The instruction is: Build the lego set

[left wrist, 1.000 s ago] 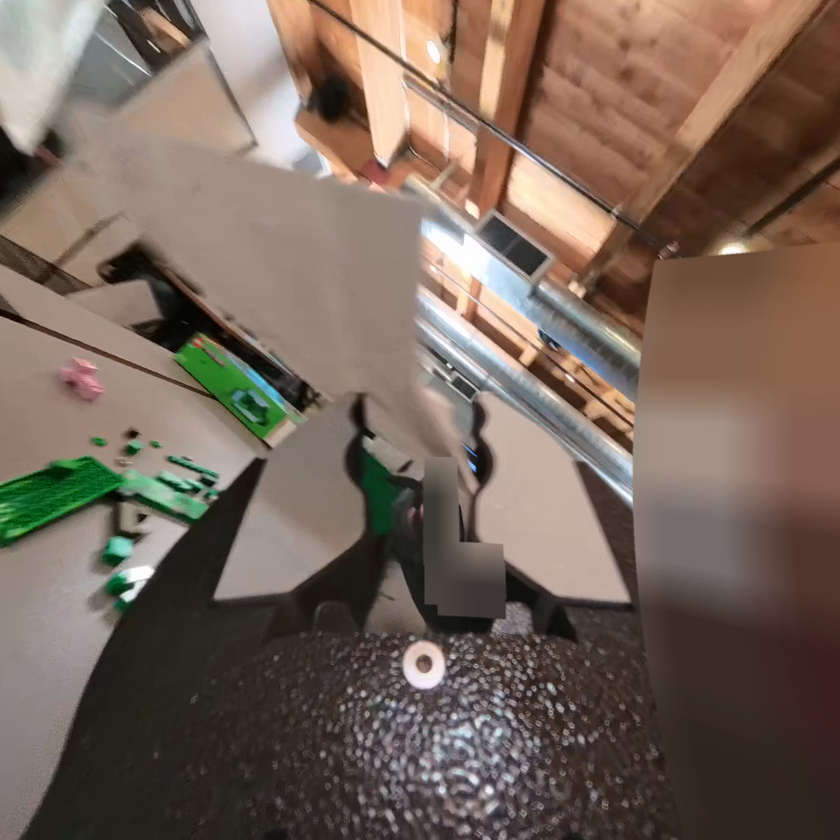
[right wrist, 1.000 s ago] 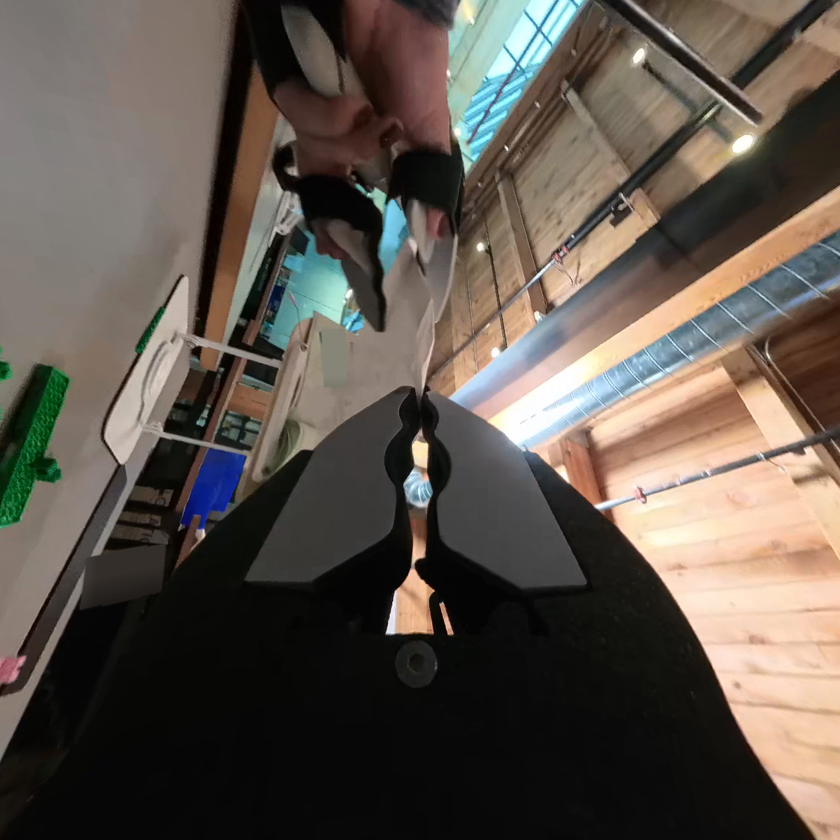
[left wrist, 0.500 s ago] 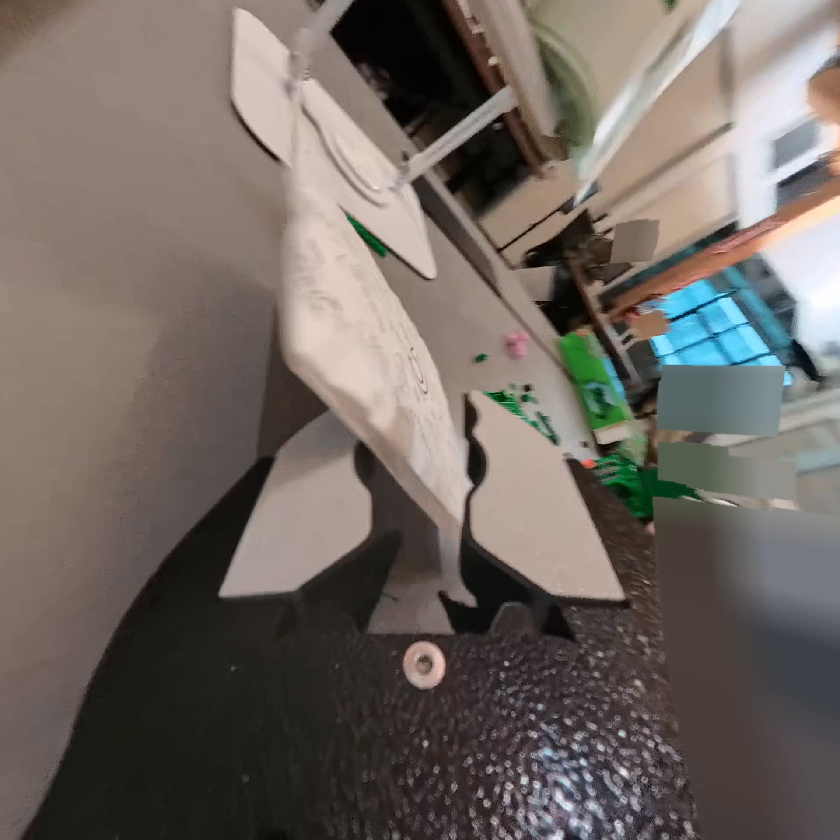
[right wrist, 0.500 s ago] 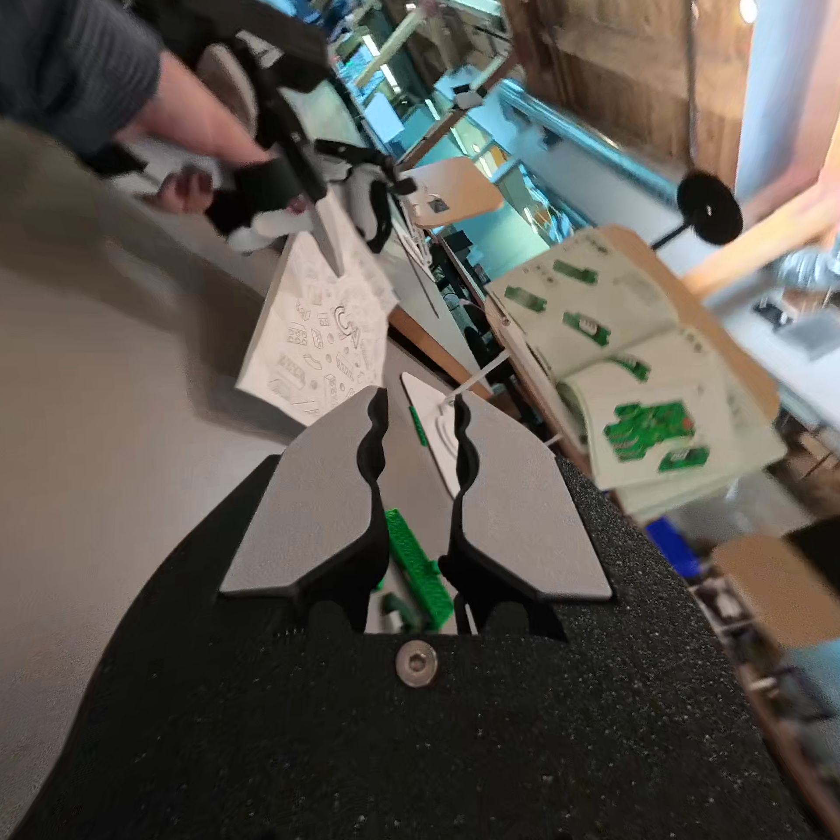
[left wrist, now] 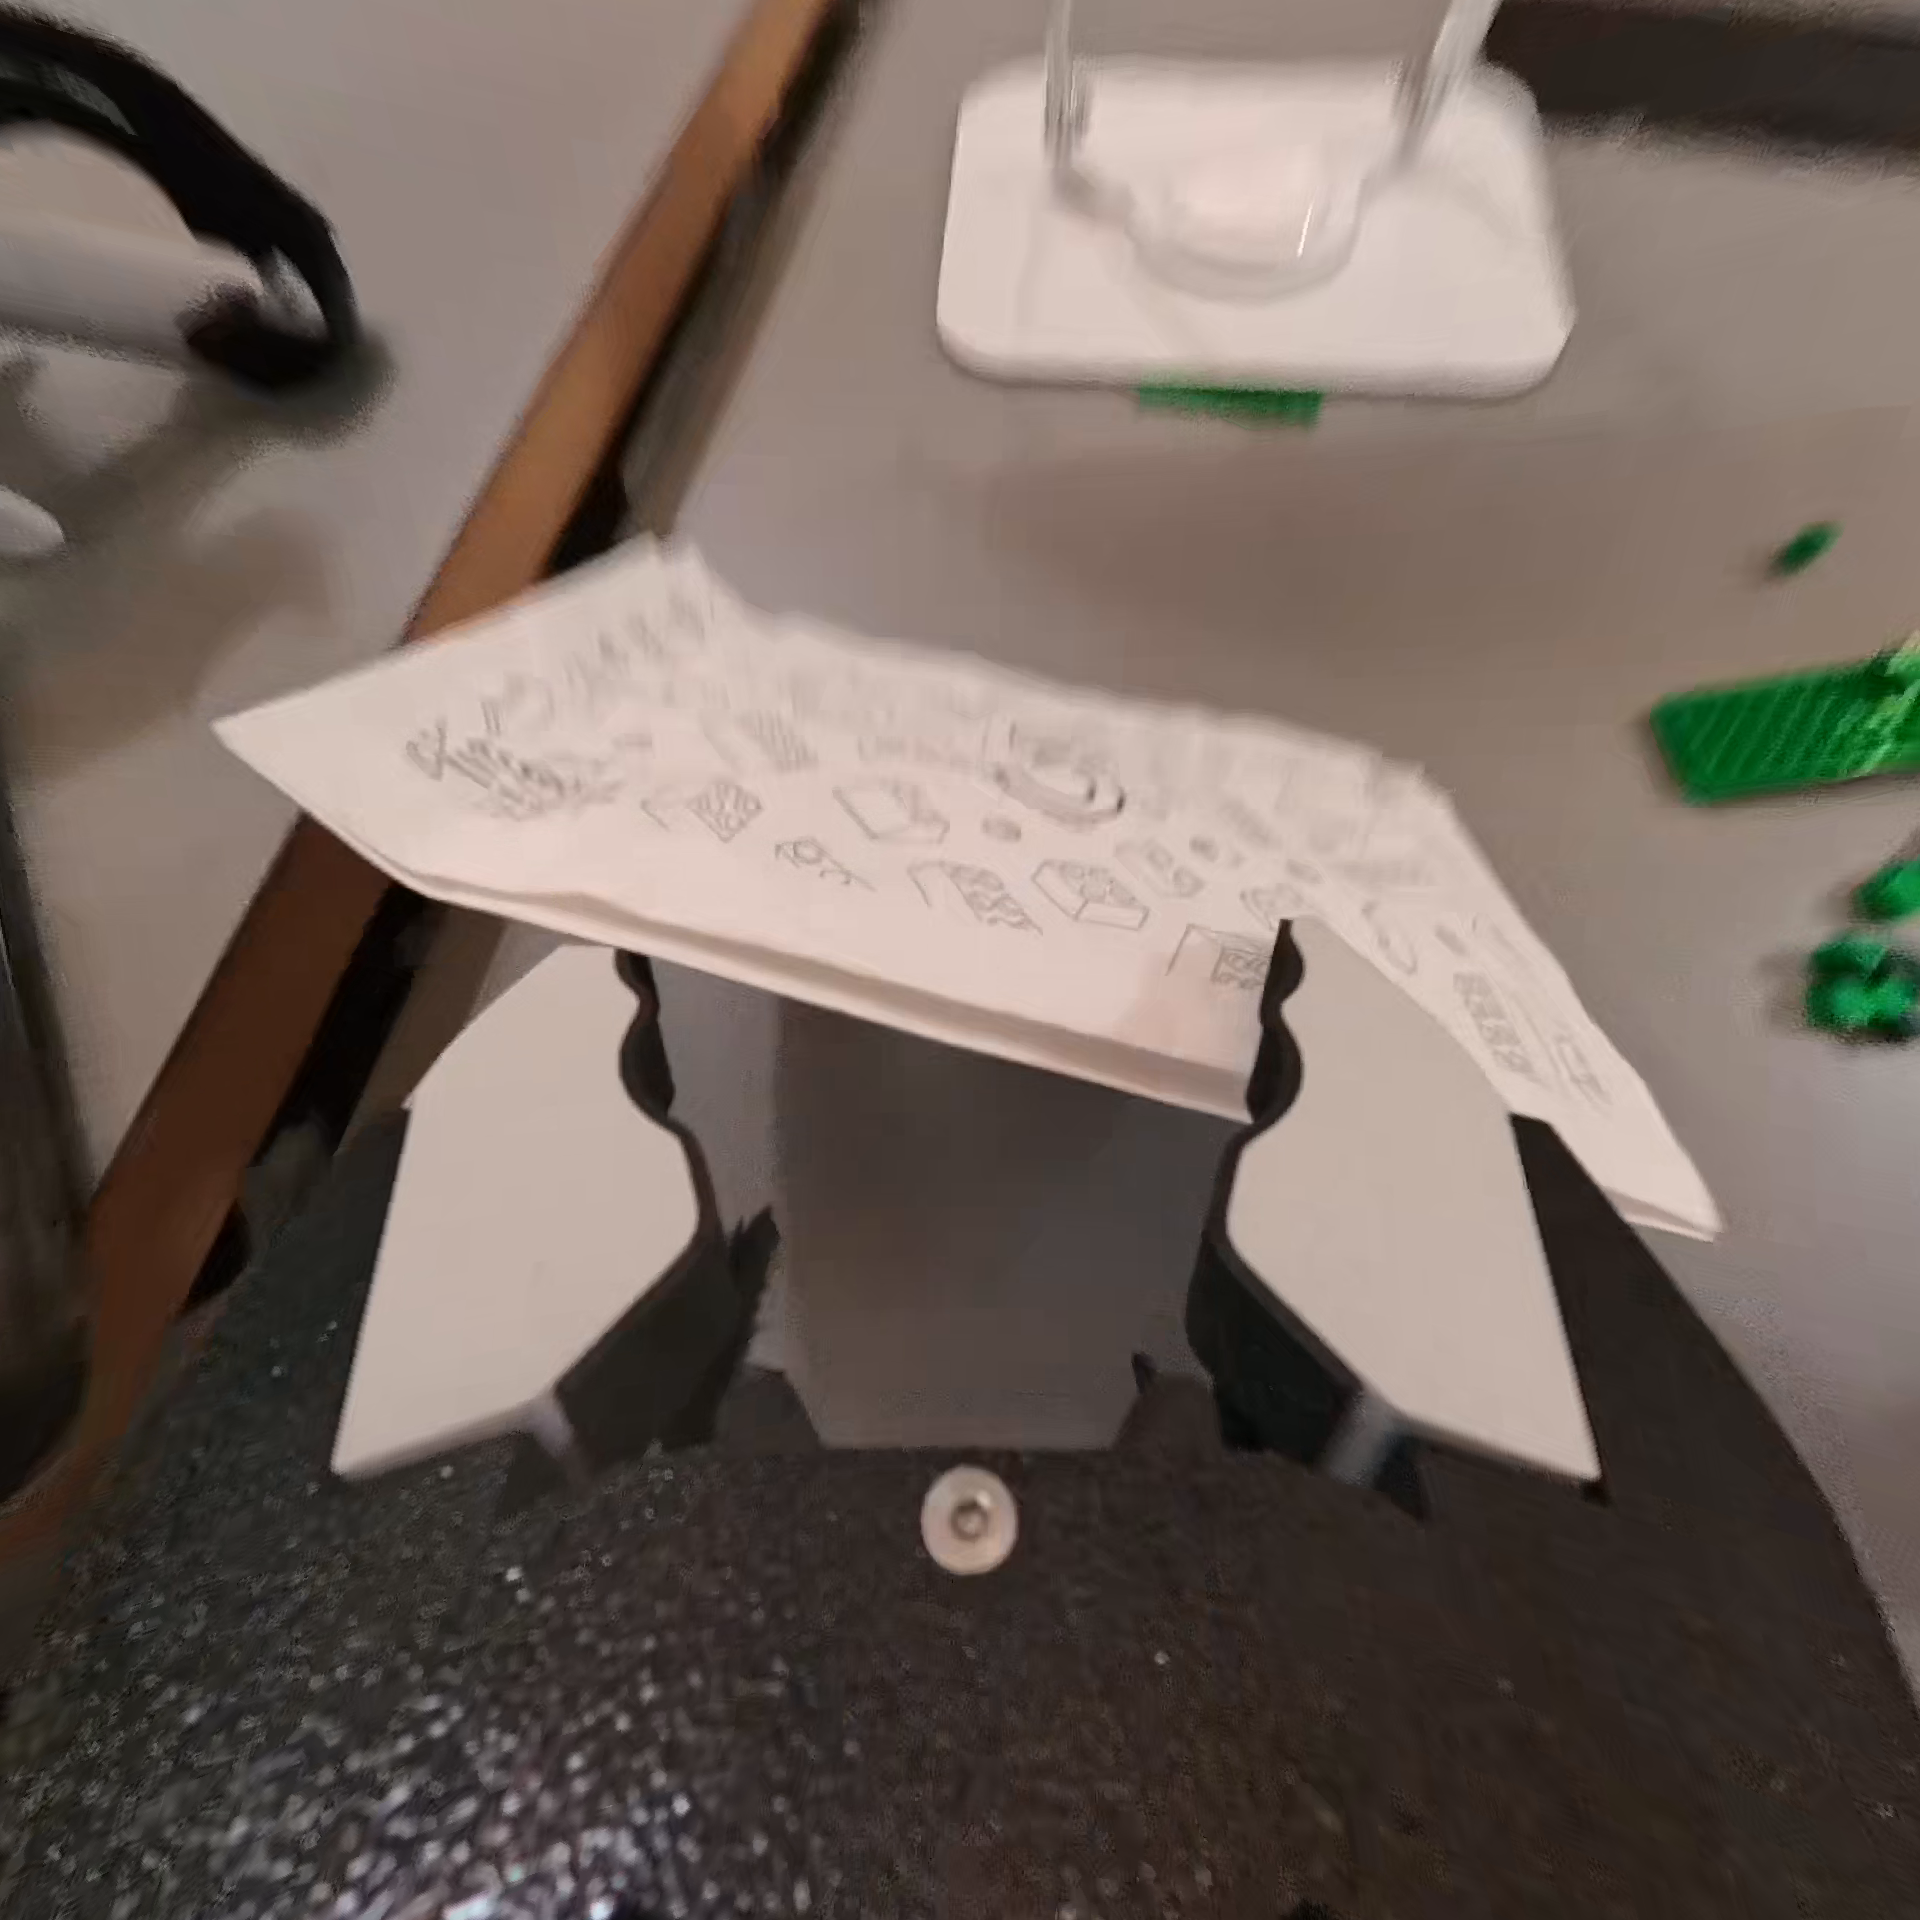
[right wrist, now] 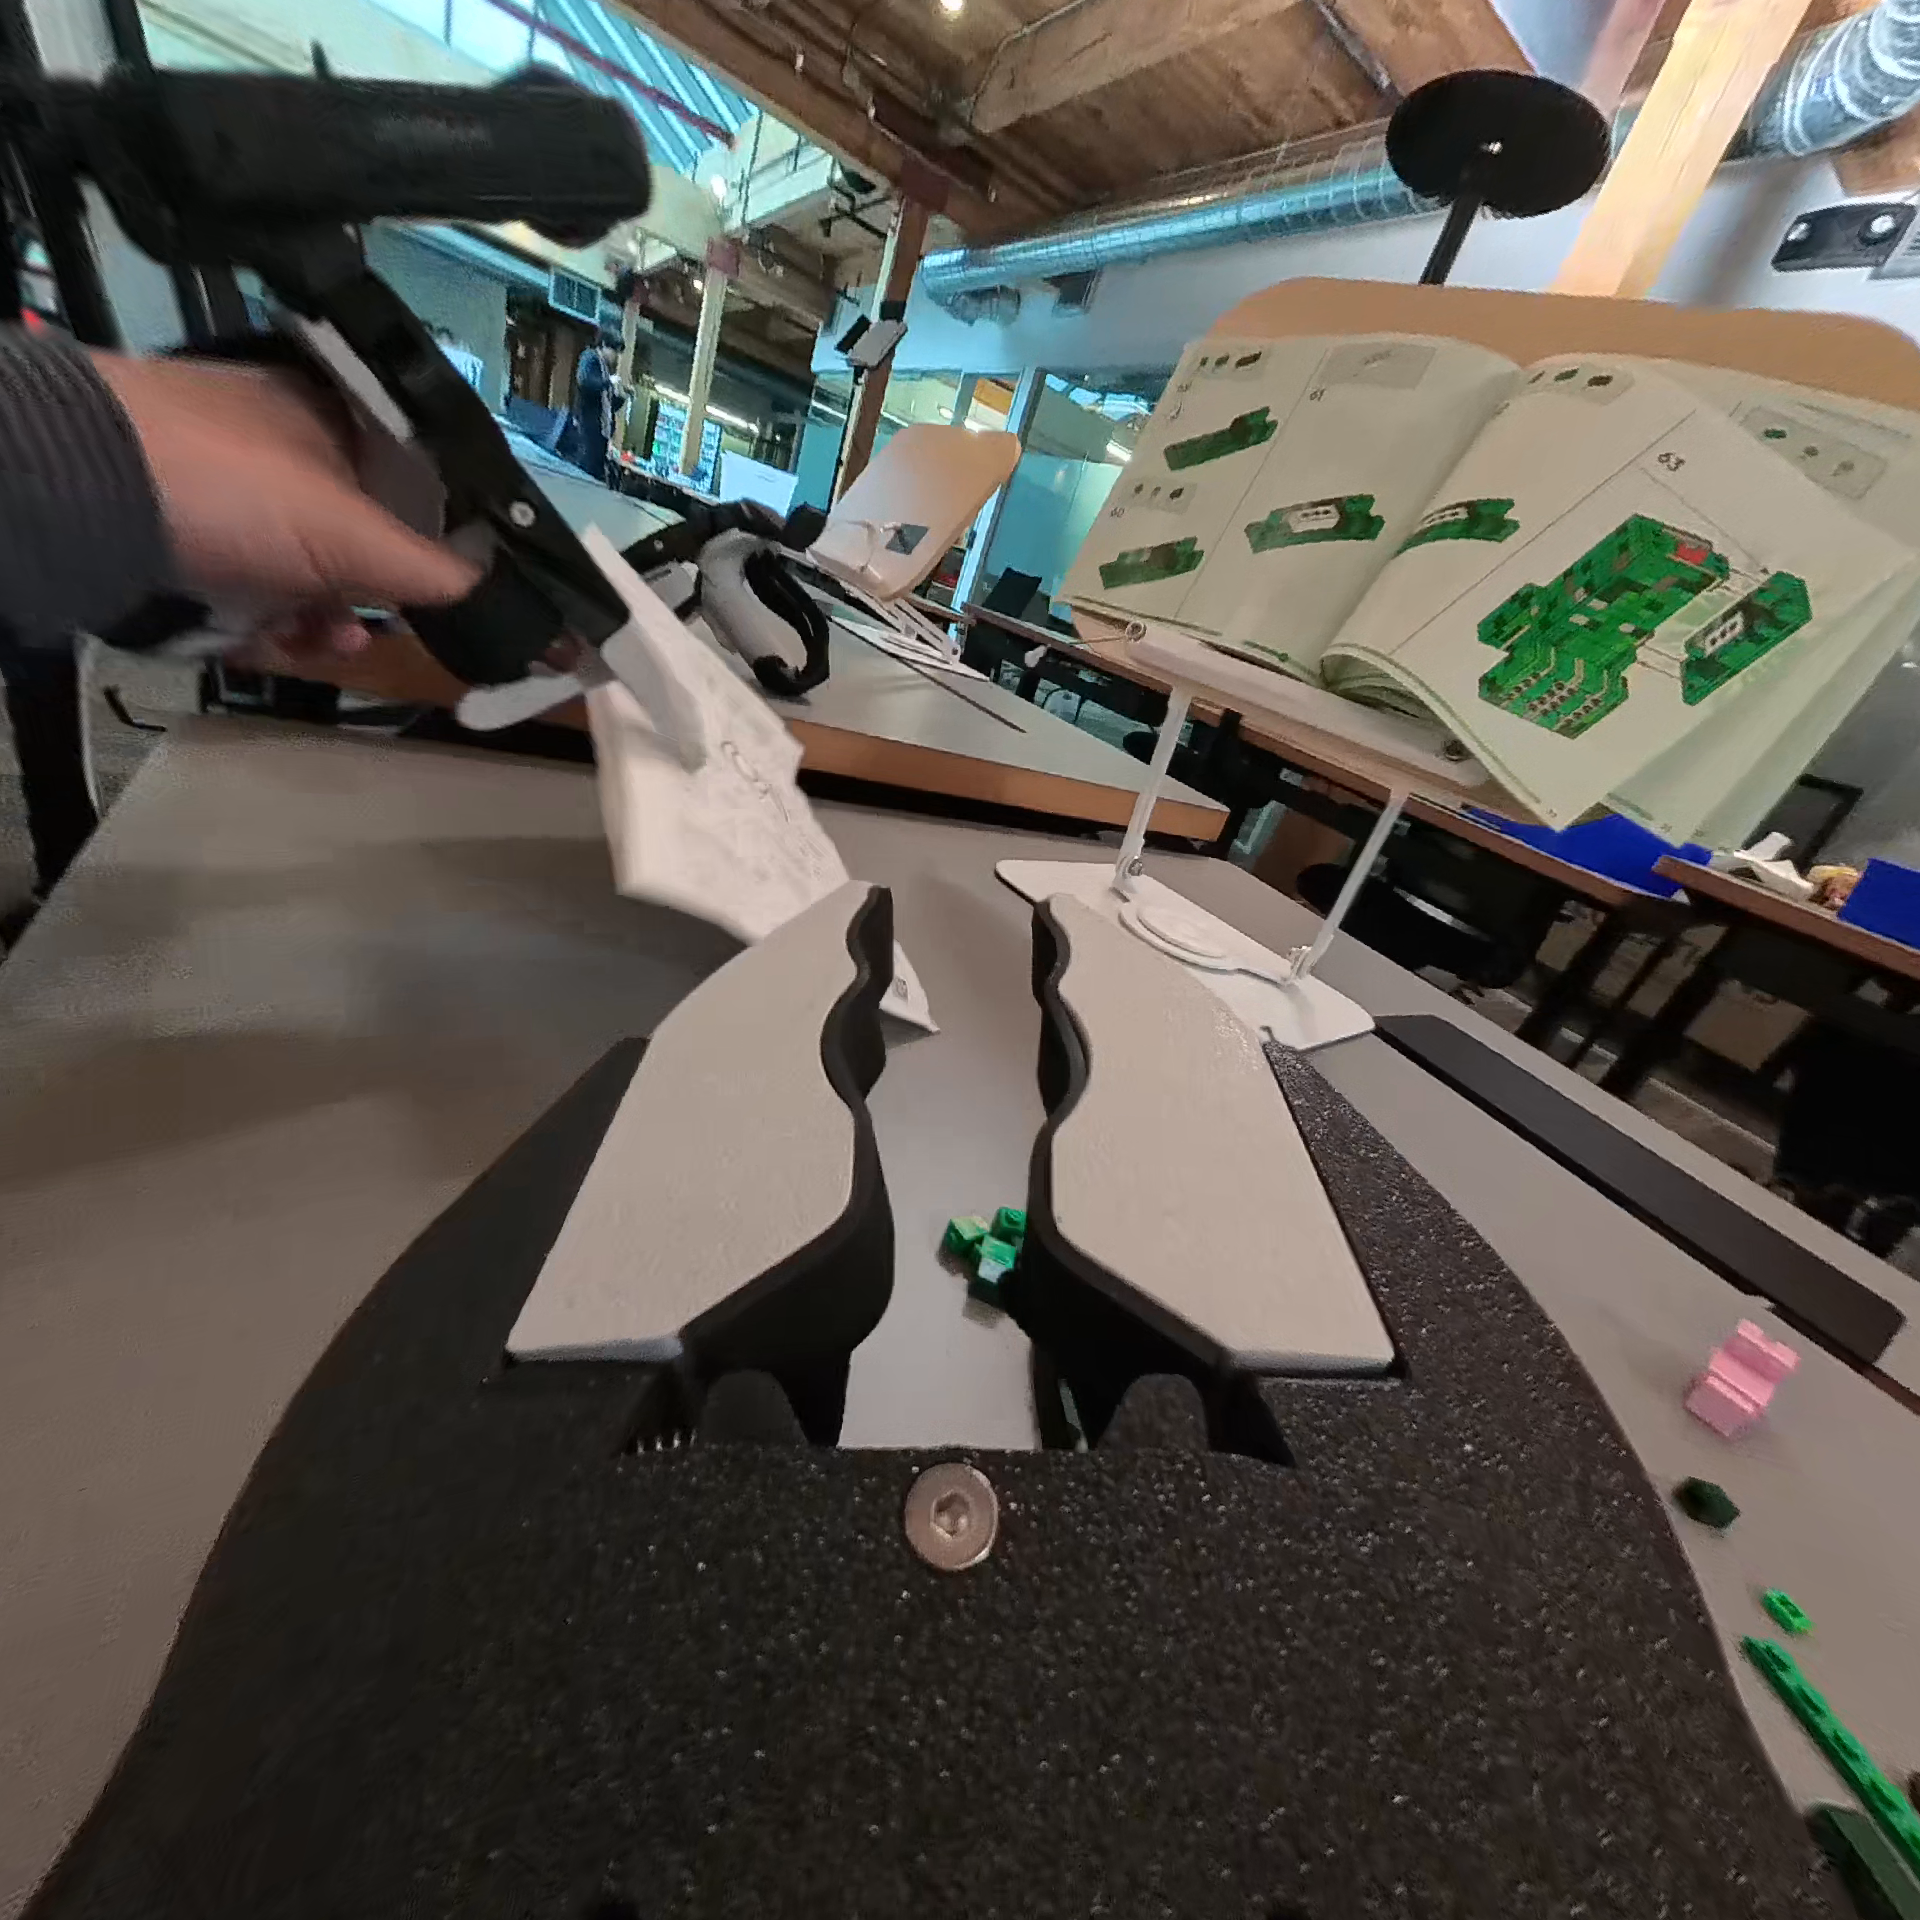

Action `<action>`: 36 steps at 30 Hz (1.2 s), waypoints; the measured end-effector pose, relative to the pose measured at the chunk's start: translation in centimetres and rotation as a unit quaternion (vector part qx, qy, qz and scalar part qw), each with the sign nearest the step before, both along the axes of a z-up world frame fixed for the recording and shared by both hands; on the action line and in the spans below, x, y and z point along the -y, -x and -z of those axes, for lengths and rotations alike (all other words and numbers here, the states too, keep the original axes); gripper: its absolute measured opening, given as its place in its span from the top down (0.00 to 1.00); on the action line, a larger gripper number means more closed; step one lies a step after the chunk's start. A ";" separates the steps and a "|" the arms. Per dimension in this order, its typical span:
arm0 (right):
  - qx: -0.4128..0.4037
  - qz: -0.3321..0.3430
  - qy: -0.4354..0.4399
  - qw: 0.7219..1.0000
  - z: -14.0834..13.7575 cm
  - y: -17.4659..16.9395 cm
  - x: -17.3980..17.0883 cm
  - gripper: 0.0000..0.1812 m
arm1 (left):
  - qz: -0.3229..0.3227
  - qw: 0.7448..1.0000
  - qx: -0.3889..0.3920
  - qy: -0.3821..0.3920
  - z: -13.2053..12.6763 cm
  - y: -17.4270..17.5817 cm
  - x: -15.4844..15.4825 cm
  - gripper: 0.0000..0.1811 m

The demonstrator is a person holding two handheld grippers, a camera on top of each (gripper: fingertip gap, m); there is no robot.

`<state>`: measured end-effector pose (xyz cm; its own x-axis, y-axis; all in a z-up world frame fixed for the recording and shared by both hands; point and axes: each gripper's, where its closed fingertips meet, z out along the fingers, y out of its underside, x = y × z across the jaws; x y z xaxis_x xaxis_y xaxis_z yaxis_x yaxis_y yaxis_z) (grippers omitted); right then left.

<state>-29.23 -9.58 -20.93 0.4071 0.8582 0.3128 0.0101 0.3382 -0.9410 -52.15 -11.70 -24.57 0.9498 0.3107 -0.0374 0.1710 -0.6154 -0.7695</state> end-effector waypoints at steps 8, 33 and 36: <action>-0.004 -0.005 -0.030 1.000 -0.2 0.1 0.5 0.89 | 0.039 0.980 0.078 0.180 2.8 -2.9 5.1 0.34; -0.011 0.001 -0.113 0.994 -2.1 -0.5 2.1 0.93 | 0.137 0.906 0.065 -0.396 -6.2 1.1 -15.8 0.61; -0.013 -0.005 -0.122 0.992 -2.5 -0.4 2.6 0.93 | 0.151 0.897 0.123 -0.397 -5.5 0.4 -15.8 0.60</action>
<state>-28.79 -12.23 -18.44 0.4091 0.7619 0.5021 -0.0174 0.5567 -0.8305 -52.57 4.11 -19.08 0.9442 -0.1270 0.3038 0.3135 0.0640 -0.9474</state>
